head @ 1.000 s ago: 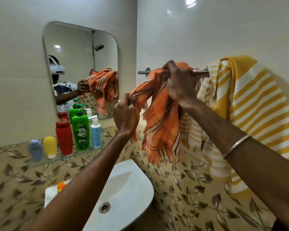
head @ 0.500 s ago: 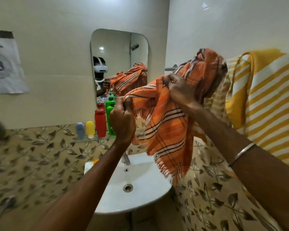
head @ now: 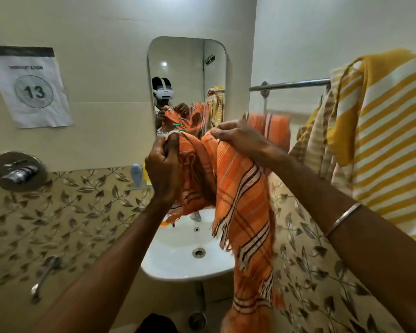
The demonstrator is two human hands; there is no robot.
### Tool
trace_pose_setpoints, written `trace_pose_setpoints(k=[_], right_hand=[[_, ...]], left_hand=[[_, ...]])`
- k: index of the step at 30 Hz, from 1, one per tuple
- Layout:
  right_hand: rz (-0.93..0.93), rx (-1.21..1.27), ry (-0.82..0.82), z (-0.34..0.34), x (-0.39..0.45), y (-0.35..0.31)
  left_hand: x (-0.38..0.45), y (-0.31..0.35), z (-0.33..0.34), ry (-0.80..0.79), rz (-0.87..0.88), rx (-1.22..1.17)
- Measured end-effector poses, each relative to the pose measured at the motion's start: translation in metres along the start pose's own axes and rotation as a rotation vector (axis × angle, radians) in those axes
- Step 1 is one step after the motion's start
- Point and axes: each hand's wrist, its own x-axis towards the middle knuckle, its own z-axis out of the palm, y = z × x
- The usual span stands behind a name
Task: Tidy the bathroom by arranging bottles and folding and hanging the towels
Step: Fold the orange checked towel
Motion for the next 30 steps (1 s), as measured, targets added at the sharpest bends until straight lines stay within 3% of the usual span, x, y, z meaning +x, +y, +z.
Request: trace_pose_setpoints(k=[7,13,18,25,30], right_hand=[[0.018,-0.09,-0.075,0.015,-0.024,-0.004],[0.114,-0.018,-0.122,0.046,-0.058,-0.005],[0.144,0.121,-0.164,0.076,-0.109,-0.001],[0.23,0.608,-0.156,0.139,-0.211,0.003],[0.284,0.545,-0.057,0.181,-0.271,0.022]], left_hand=[[-0.027,-0.009,-0.024,-0.51,-0.073,-0.126],[-0.06,-0.009,-0.061,-0.767,-0.255,-0.164],[-0.099,-0.007,-0.101,-0.845,-0.334,-0.206],[-0.196,0.005,-0.163,-0.842,-0.524,-0.279],[-0.271,0.002,-0.194,-0.722,-0.704,-0.296]])
